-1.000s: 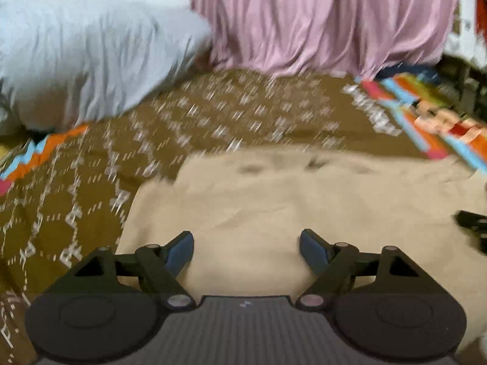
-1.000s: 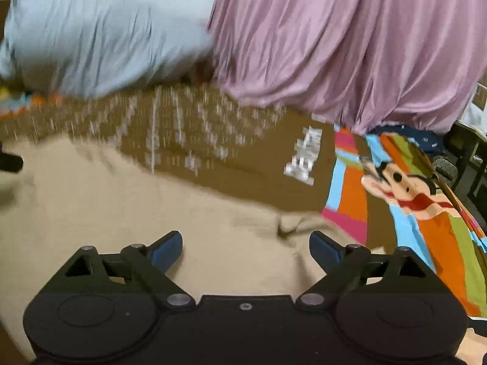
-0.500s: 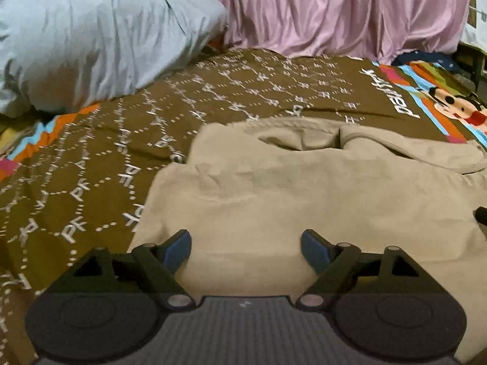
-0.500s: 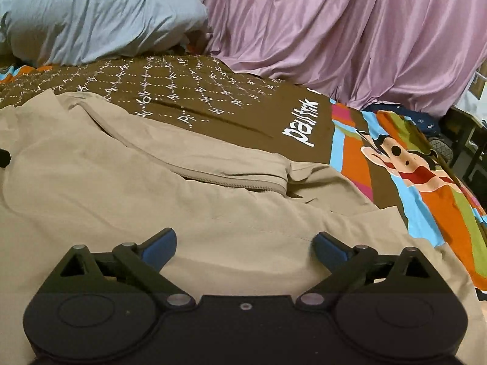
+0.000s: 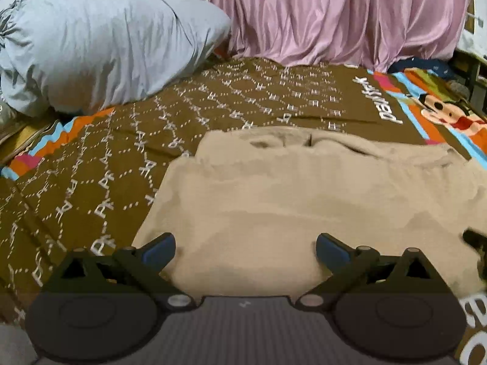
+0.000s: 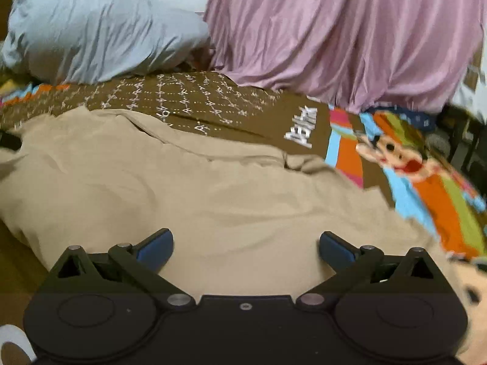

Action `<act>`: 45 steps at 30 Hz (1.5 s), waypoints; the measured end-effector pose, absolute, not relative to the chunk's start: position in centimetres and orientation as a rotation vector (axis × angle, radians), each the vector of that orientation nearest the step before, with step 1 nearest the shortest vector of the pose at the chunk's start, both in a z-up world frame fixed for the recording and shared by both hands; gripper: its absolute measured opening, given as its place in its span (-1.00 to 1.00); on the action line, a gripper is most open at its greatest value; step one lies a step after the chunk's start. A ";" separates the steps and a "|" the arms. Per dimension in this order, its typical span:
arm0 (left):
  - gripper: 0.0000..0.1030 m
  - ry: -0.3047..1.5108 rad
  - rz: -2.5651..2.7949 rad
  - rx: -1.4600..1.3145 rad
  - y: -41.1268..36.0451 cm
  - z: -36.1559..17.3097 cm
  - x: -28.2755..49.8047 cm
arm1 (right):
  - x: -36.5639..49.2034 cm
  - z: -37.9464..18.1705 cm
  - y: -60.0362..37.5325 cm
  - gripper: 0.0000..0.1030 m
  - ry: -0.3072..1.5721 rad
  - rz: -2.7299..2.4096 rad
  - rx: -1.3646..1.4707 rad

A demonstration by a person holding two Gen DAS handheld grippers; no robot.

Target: Fold large clothes

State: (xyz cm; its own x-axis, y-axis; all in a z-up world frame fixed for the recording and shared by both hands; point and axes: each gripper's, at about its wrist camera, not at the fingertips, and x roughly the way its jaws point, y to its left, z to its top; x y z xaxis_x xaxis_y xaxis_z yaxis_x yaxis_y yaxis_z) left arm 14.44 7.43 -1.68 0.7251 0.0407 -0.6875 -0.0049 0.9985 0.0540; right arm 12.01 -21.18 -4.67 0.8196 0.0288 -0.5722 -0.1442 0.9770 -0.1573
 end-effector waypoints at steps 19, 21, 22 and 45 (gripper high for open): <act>0.98 0.882 -0.143 -0.677 15.5 -5.0 11.8 | 2.8 -2.1 -34.1 0.97 0.738 -0.018 0.523; 0.94 0.865 -0.100 -0.699 16.3 -5.4 12.1 | 2.9 -2.4 -35.0 0.98 0.695 -0.025 0.603; 0.90 0.857 -0.073 -0.702 16.8 -5.5 12.3 | 3.0 -2.4 -35.3 0.97 0.668 -0.030 0.624; -0.89 0.746 0.026 -0.746 19.7 -3.9 10.7 | 0.0 1.4 -38.4 -0.81 0.324 -0.215 0.612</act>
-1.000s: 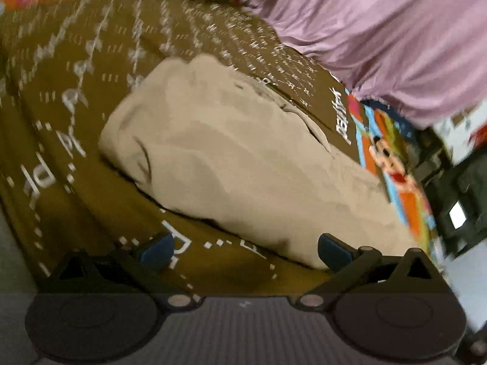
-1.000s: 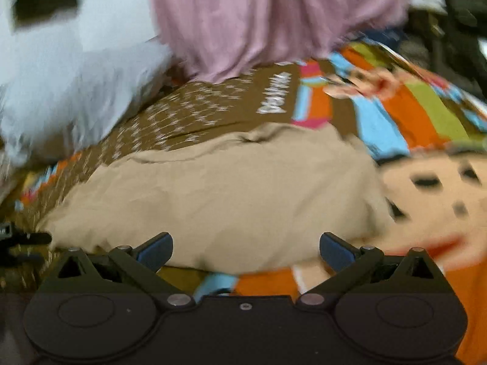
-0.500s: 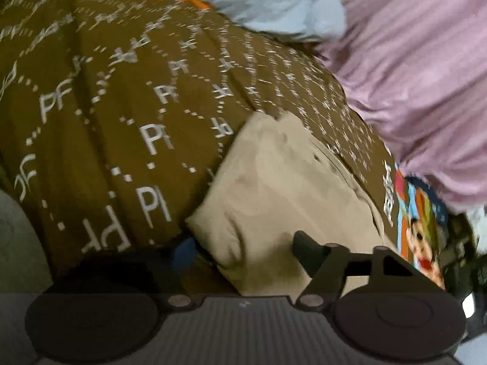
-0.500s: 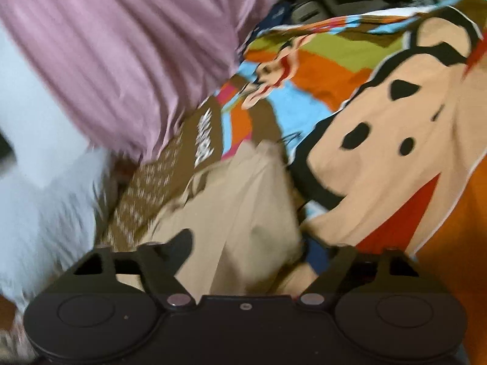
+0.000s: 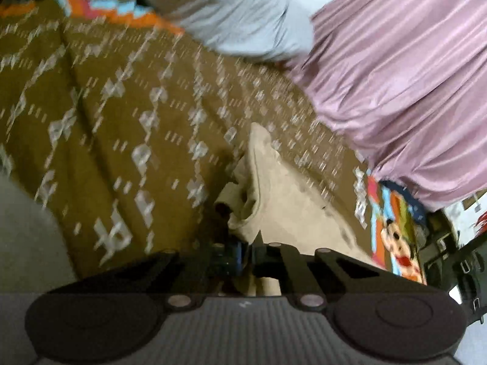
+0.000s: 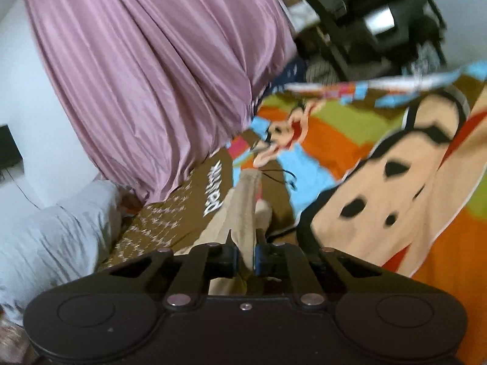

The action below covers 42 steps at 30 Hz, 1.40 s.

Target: Fold large clothes

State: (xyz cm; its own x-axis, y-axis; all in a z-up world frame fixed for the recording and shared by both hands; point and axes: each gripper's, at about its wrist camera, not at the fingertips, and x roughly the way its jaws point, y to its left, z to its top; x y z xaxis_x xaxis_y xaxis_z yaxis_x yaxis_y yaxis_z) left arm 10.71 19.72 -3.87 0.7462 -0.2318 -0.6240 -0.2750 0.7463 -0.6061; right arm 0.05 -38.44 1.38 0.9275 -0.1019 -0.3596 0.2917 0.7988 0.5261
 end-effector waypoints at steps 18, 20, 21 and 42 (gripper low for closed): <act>-0.86 0.729 -0.002 -0.663 18.7 -2.8 11.6 | 2.4 0.7 -28.4 0.08 0.358 -0.089 -0.003; -0.88 0.703 -0.019 -0.579 17.4 -0.9 11.6 | 4.3 0.1 -25.8 0.03 0.390 0.037 -0.077; -0.88 0.692 -0.034 -0.541 16.6 0.0 11.7 | 5.2 -0.3 -24.8 0.00 0.410 0.083 -0.110; -0.95 0.642 -0.581 -0.087 -11.5 15.5 14.8 | 7.2 -0.2 -29.0 -0.80 0.517 0.192 0.371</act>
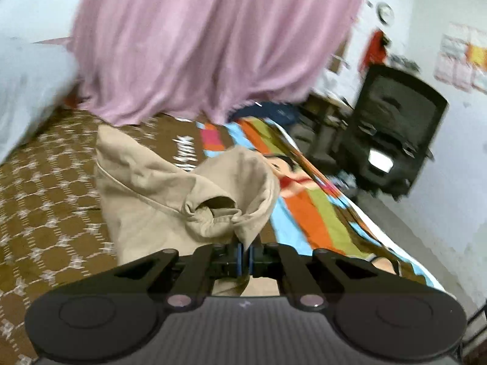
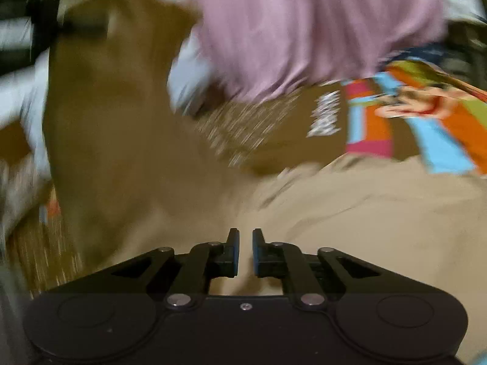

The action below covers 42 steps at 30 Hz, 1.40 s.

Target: Fold large clothes

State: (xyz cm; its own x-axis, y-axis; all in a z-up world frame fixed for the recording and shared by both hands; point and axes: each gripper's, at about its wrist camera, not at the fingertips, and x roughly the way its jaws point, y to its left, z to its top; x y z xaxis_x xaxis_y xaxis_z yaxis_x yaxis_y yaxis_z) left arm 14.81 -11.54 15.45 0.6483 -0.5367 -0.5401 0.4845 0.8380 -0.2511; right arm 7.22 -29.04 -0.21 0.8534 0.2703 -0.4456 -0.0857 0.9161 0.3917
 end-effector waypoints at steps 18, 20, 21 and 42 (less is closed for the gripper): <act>-0.95 0.778 -0.835 0.259 -26.7 7.6 9.0 | 2.7 -2.9 -48.8 0.30 0.312 0.227 1.374; -0.95 0.798 -0.875 0.307 -27.4 6.6 7.9 | 3.0 -2.6 -49.2 0.27 0.309 0.151 1.330; -0.95 0.803 -0.884 0.323 -27.7 6.1 7.4 | 4.0 -2.4 -49.5 0.21 0.328 0.122 1.292; -0.68 0.931 -0.913 0.146 -27.7 0.1 8.0 | 9.7 -2.6 -51.1 -0.29 0.589 -0.019 0.849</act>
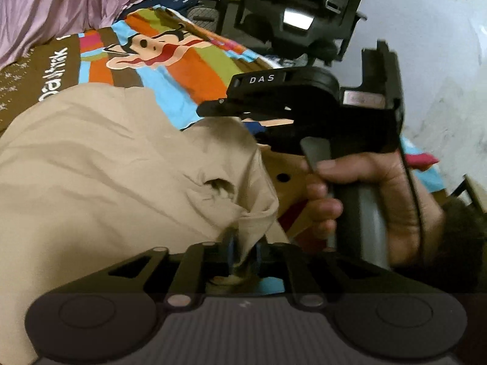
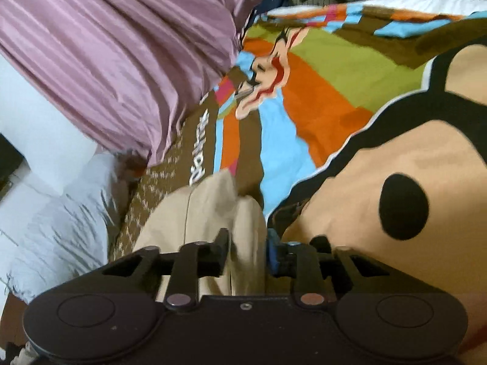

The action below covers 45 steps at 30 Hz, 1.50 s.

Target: Fold large clothes

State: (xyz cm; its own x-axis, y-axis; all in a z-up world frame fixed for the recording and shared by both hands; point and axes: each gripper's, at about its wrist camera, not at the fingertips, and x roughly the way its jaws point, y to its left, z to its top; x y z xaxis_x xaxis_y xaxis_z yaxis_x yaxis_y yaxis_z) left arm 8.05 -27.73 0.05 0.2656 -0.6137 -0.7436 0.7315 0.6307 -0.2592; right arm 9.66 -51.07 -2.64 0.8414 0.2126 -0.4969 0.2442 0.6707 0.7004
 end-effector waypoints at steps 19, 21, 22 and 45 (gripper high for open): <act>0.98 0.780 -0.686 -0.253 -14.6 7.1 11.0 | 7.3 0.3 -49.1 0.75 0.421 -0.100 0.680; 0.98 0.776 -0.515 -0.221 -13.3 6.8 12.1 | 7.2 1.1 -47.5 0.75 0.415 -0.098 0.566; 0.98 0.778 -0.432 -0.206 -12.6 6.3 12.8 | 7.1 1.5 -46.5 0.75 0.413 -0.094 0.505; 0.95 1.057 -0.445 -0.205 -9.7 -4.5 14.6 | 5.9 -2.3 -35.3 0.65 0.750 -0.036 0.083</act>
